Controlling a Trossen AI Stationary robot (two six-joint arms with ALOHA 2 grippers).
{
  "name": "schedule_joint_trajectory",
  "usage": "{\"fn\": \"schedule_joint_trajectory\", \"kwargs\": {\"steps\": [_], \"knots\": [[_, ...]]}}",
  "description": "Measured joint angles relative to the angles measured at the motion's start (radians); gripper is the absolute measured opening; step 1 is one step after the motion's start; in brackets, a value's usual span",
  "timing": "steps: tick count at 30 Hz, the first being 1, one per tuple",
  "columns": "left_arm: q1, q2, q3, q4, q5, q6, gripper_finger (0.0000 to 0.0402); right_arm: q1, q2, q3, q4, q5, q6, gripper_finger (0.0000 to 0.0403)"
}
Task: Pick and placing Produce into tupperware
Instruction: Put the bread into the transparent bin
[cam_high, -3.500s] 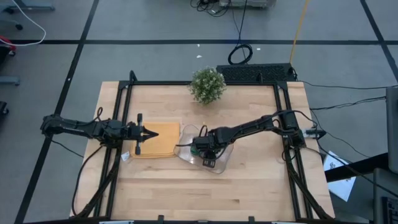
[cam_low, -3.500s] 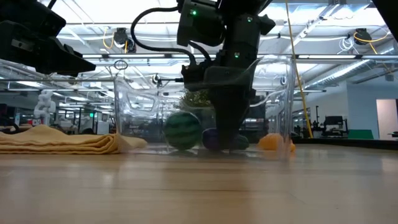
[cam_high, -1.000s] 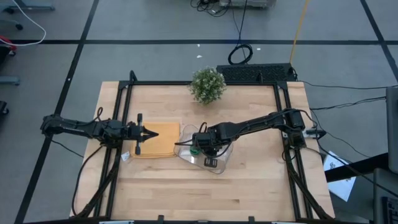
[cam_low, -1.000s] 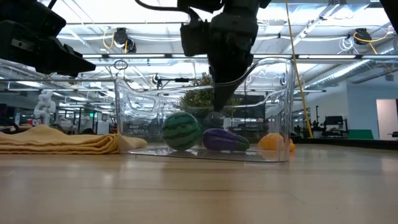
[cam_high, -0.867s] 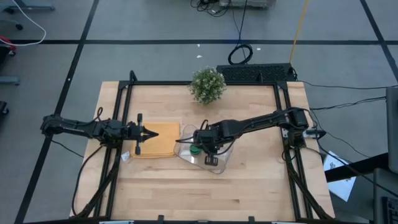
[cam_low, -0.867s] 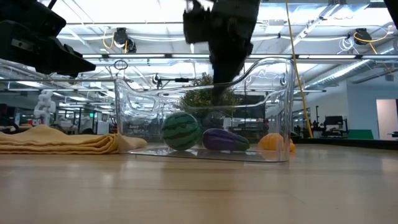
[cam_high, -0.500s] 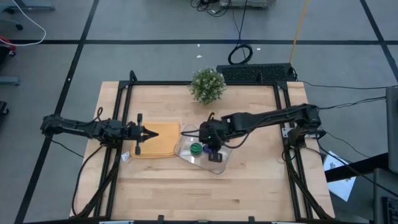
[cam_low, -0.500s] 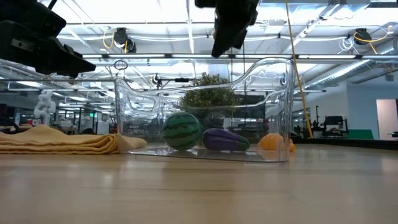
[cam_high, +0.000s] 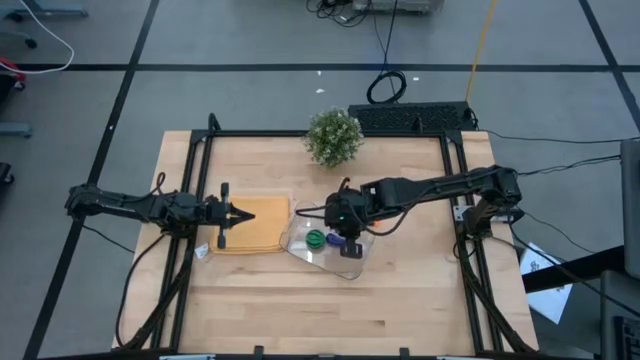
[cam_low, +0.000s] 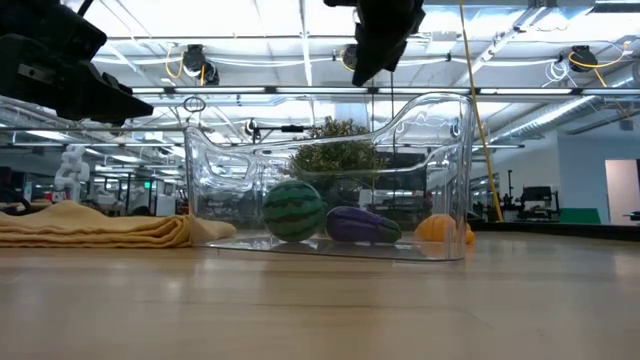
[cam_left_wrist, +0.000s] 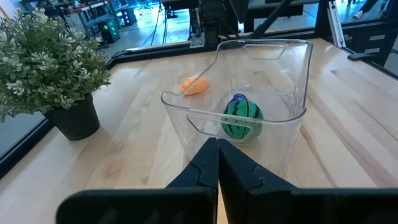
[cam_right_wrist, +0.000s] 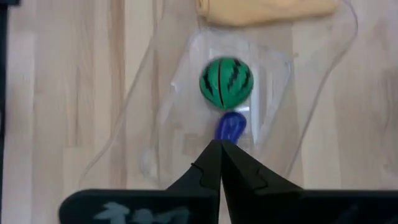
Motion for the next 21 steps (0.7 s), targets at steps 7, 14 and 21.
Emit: {"fn": "schedule_joint_trajectory", "kwargs": {"steps": [7,14,21], "knots": [[0.0,0.0,0.0,-0.006,0.0,0.0,0.0003,-0.001,-0.021,0.0,-0.12,-0.001,0.026,0.0],[0.0,0.0,0.0,-0.006,-0.008,-0.001,0.0003,-0.003,-0.069,0.0,-0.202,-0.002,0.08,0.0],[0.0,0.0,0.0,-0.006,-0.023,-0.006,0.0003,-0.003,-0.078,0.0,-0.22,-0.003,0.078,0.0]]}}
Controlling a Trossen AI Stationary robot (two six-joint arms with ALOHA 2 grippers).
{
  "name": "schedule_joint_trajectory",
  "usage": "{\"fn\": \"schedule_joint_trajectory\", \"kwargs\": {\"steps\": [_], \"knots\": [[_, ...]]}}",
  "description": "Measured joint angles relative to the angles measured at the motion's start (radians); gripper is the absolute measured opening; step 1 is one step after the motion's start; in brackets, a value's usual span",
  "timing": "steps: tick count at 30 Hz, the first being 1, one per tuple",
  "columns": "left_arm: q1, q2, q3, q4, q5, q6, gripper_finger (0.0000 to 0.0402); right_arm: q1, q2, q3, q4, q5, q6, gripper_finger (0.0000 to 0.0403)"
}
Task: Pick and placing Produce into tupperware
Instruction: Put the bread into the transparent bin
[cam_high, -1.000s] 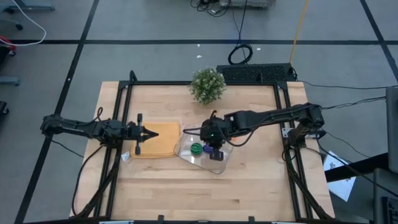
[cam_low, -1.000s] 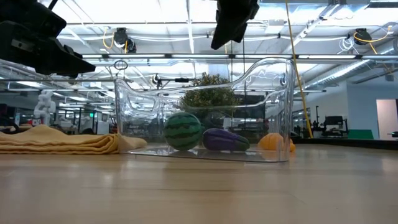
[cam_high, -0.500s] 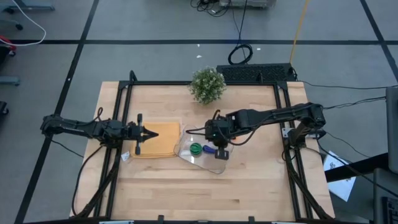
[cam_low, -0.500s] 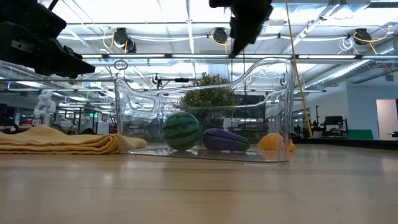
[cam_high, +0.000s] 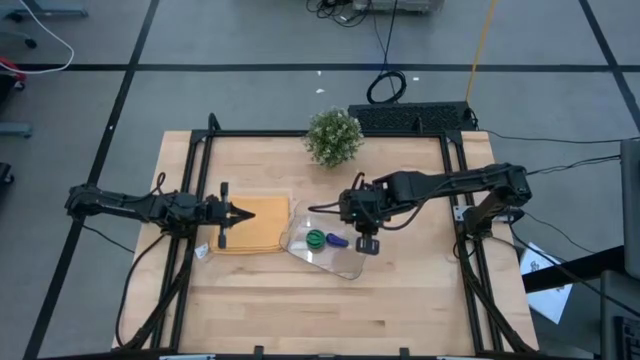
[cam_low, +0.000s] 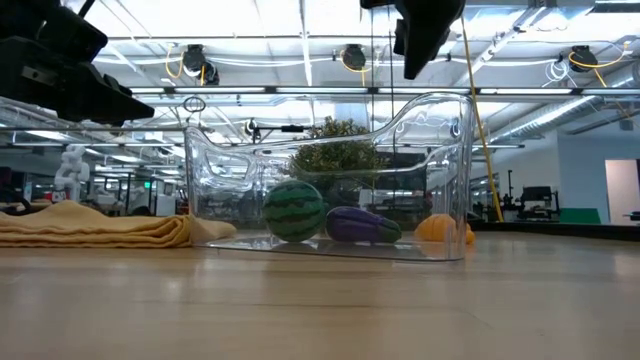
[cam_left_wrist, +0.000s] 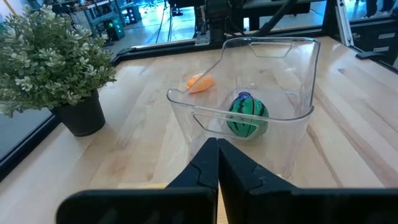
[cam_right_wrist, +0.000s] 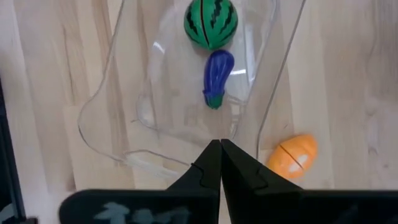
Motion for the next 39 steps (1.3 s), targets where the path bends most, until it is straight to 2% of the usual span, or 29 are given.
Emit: {"fn": "schedule_joint_trajectory", "kwargs": {"steps": [8,15,18,20,26,30,34,39], "knots": [[0.0,0.0,0.0,-0.001,-0.001,-0.007,0.0003,-0.005,-0.048,-0.001,-0.013,-0.026,-0.078,0.0],[0.0,0.0,0.0,-0.004,-0.002,-0.008,0.0003,-0.004,-0.174,-0.015,0.186,-0.017,-0.133,0.0],[0.0,0.0,0.0,-0.007,-0.002,-0.014,0.0003,-0.005,-0.221,-0.049,0.21,-0.001,-0.14,0.0],[0.0,0.0,0.0,-0.007,-0.002,-0.014,0.0003,-0.009,-0.25,-0.08,0.2,0.031,-0.141,0.0],[0.0,0.0,0.0,-0.007,-0.003,-0.013,0.0003,-0.022,-0.357,-0.204,0.274,0.034,-0.134,0.0],[0.0,0.0,0.0,-0.007,-0.003,-0.013,0.0003,-0.022,-0.439,-0.318,0.368,0.008,-0.161,0.0],[0.0,0.0,0.0,-0.007,-0.003,-0.013,0.0003,-0.023,-0.537,-0.454,0.54,-0.023,-0.158,0.0],[0.0,0.0,0.0,-0.007,-0.003,-0.008,0.0003,-0.036,-0.598,-0.568,0.582,-0.023,-0.175,0.0]]}}
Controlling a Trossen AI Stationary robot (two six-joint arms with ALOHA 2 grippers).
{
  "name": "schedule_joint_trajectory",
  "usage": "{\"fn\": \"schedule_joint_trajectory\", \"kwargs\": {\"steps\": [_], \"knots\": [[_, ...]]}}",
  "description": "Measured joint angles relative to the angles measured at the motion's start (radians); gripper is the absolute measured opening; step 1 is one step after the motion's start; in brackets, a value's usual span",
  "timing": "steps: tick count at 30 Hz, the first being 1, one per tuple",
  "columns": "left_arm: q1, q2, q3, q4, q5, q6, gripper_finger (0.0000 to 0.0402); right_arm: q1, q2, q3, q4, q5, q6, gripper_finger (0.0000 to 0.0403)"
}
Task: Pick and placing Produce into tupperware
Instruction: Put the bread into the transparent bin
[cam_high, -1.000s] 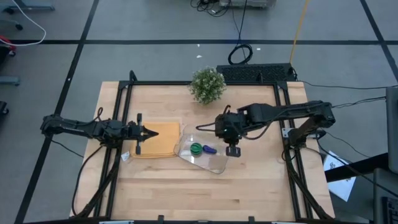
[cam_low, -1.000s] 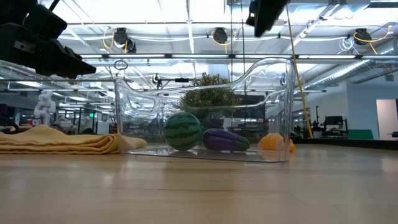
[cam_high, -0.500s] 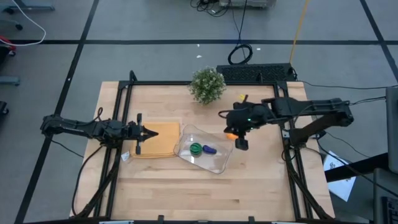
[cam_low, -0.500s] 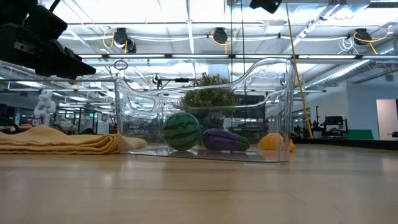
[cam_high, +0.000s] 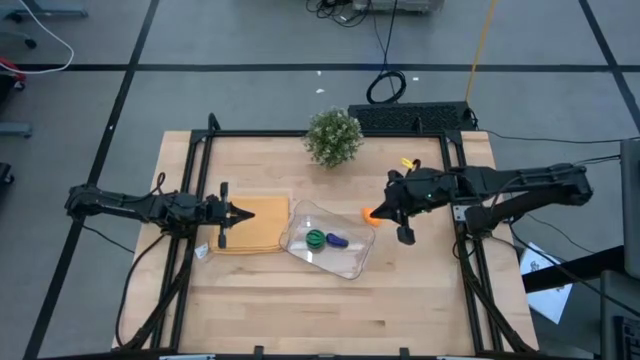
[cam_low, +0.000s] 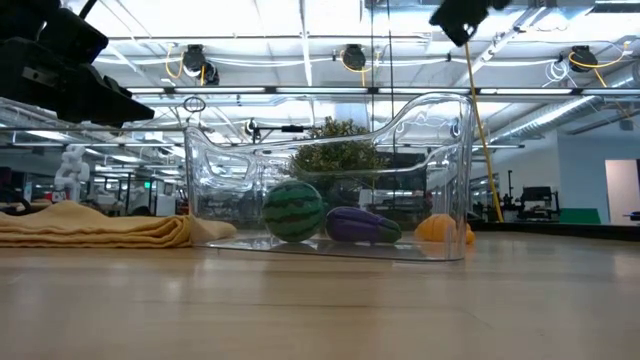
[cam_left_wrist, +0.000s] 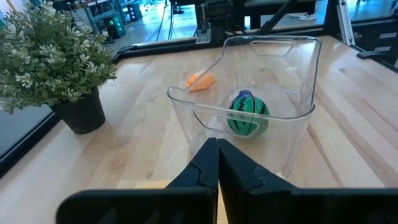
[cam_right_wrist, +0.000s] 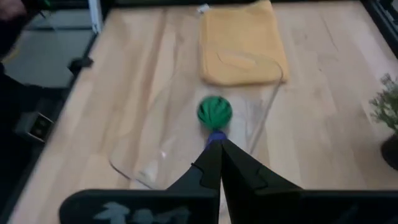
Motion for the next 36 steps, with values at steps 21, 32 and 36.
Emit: {"fn": "schedule_joint_trajectory", "kwargs": {"steps": [21,32,36], "knots": [[0.0,0.0,0.0,0.0,-0.002,-0.001,0.0003,-0.122,-0.099,-0.389,0.603,-0.108,-0.085,0.0],[0.0,0.0,0.0,-0.023,-0.019,-0.005,0.0003,-0.138,-0.224,-0.445,0.615,-0.077,-0.099,0.0],[0.0,0.0,0.0,-0.022,-0.033,-0.005,0.0003,-0.138,-0.276,-0.476,0.616,-0.079,-0.096,0.0]]}}
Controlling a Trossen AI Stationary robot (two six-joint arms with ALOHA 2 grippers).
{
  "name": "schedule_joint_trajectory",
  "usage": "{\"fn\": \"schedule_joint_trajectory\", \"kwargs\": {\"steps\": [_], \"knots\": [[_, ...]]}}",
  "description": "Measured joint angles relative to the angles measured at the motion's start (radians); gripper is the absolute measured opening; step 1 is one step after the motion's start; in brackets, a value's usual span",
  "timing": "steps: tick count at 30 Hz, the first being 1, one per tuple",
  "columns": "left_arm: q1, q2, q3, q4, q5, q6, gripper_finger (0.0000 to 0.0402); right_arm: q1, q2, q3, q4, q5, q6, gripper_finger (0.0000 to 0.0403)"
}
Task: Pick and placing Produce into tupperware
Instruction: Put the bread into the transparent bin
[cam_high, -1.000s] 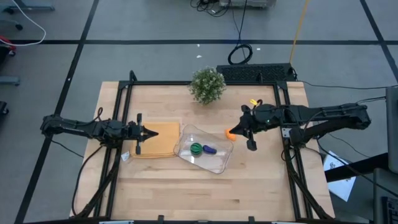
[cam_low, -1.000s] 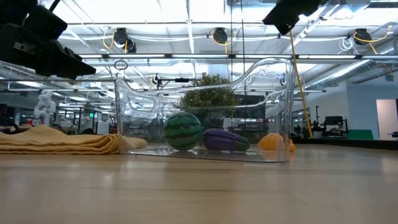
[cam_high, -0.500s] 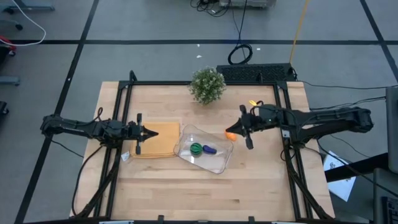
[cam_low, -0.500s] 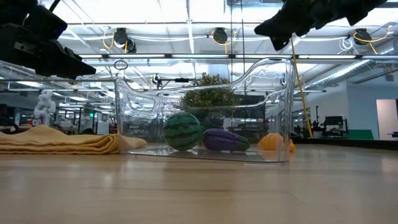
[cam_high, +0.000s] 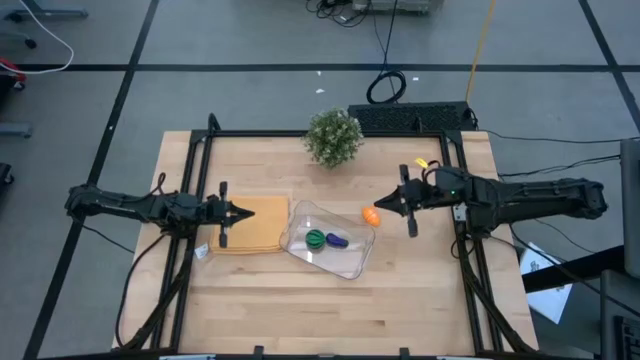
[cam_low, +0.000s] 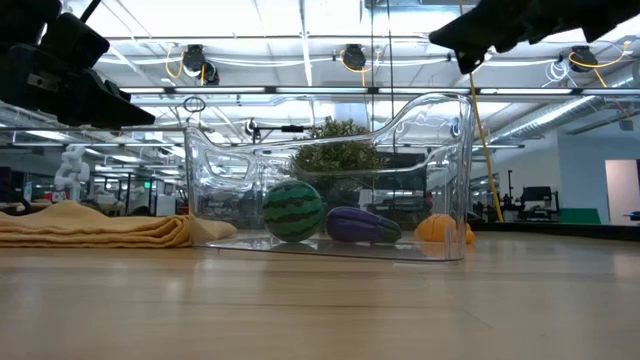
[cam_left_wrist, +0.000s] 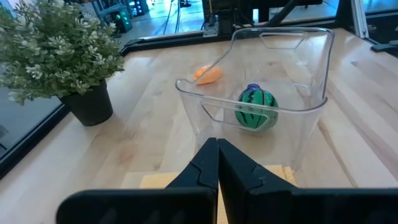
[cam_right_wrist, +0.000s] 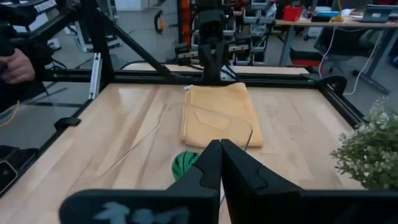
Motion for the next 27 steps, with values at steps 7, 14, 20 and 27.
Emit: {"fn": "schedule_joint_trajectory", "kwargs": {"steps": [7,14,20,27], "knots": [[0.0,0.0,0.0,0.006,-0.001,-0.001,0.0003,0.0,-0.108,-0.152,0.159,-0.003,0.051,0.0],[0.0,0.0,0.0,0.017,-0.064,-0.003,0.0003,0.0,-0.168,-0.232,0.198,-0.003,0.064,0.0],[0.0,0.0,0.0,0.037,-0.081,0.003,0.0003,0.0,-0.216,-0.297,0.279,-0.003,0.063,0.0],[0.0,0.0,0.0,0.071,-0.117,0.014,0.0003,0.0,-0.257,-0.36,0.321,-0.003,0.087,0.0]]}}
